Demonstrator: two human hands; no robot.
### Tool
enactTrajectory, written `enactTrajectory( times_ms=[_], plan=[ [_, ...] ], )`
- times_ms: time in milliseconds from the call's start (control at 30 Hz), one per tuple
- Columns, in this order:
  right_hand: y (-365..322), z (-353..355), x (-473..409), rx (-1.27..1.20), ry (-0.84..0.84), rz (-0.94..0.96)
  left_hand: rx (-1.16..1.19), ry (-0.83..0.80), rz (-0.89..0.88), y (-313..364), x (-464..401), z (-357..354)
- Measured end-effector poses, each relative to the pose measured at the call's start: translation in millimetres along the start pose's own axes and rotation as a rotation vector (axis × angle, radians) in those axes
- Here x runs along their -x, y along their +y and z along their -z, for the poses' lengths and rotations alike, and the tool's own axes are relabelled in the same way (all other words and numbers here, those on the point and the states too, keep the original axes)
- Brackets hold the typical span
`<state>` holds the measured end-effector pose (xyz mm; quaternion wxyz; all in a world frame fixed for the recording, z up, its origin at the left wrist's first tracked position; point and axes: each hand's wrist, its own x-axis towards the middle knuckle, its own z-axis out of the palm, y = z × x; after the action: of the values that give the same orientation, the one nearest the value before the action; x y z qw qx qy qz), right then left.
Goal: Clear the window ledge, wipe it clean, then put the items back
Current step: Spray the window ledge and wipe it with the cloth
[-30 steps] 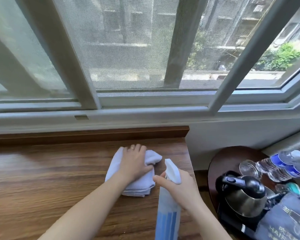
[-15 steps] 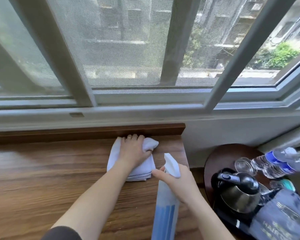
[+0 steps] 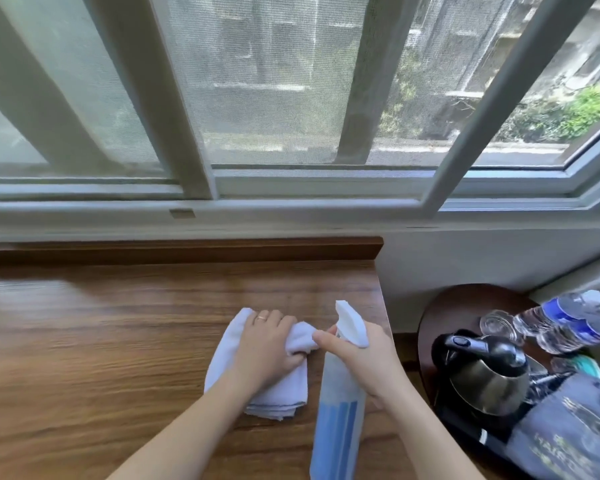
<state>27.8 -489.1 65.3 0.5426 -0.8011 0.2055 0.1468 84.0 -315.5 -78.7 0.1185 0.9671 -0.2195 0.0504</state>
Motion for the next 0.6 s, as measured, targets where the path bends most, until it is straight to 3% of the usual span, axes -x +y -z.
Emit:
enactTrajectory(
  times_ms=[267,600],
  plan=[
    [1.9,-4.9,20.9,0.050,-0.012,-0.001,-0.002,0.049,0.028,-9.8,22.5,-0.4],
    [13.7,-7.6,42.7,0.048,-0.009,-0.045,-0.093,-0.137,0.125,-42.3,-51.4,9.6]
  ],
)
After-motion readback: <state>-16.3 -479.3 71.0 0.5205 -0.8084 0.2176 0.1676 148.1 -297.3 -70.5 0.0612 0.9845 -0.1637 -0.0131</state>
